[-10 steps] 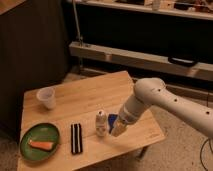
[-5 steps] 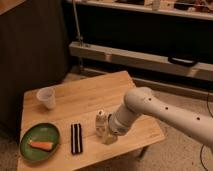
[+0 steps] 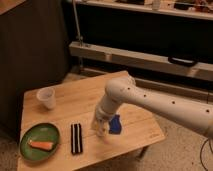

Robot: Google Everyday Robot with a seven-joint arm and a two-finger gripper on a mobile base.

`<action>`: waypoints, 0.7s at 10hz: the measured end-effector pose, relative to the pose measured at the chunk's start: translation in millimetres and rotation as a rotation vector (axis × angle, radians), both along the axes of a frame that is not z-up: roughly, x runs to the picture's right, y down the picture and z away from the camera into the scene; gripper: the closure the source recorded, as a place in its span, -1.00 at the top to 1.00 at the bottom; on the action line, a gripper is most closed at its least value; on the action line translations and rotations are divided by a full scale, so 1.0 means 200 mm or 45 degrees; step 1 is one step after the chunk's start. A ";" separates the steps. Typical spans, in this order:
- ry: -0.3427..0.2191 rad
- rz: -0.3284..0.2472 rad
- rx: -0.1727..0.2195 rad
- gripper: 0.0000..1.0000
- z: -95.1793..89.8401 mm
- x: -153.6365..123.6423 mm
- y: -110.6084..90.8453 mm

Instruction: Knock the bottle over

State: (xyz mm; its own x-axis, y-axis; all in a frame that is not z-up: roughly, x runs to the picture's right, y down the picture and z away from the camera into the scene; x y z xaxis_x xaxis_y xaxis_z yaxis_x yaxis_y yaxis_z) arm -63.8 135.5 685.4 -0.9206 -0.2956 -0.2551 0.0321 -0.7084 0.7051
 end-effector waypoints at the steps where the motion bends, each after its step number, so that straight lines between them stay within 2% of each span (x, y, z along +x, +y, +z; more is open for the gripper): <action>1: 0.055 -0.018 0.043 -1.00 0.06 0.01 -0.06; 3: 0.157 -0.051 0.102 -1.00 0.17 0.10 -0.12; 4: 0.184 -0.062 0.126 -1.00 0.21 0.17 -0.13; 6: 0.202 -0.063 0.166 -0.93 0.22 0.25 -0.15; 7: 0.202 -0.055 0.171 -0.91 0.22 0.28 -0.16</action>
State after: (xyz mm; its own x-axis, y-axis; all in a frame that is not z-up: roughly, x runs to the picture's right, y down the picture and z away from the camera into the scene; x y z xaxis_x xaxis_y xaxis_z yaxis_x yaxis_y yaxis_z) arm -8.8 103.9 729.4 -0.9635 -0.2280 -0.1403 0.1027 -0.7989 0.5927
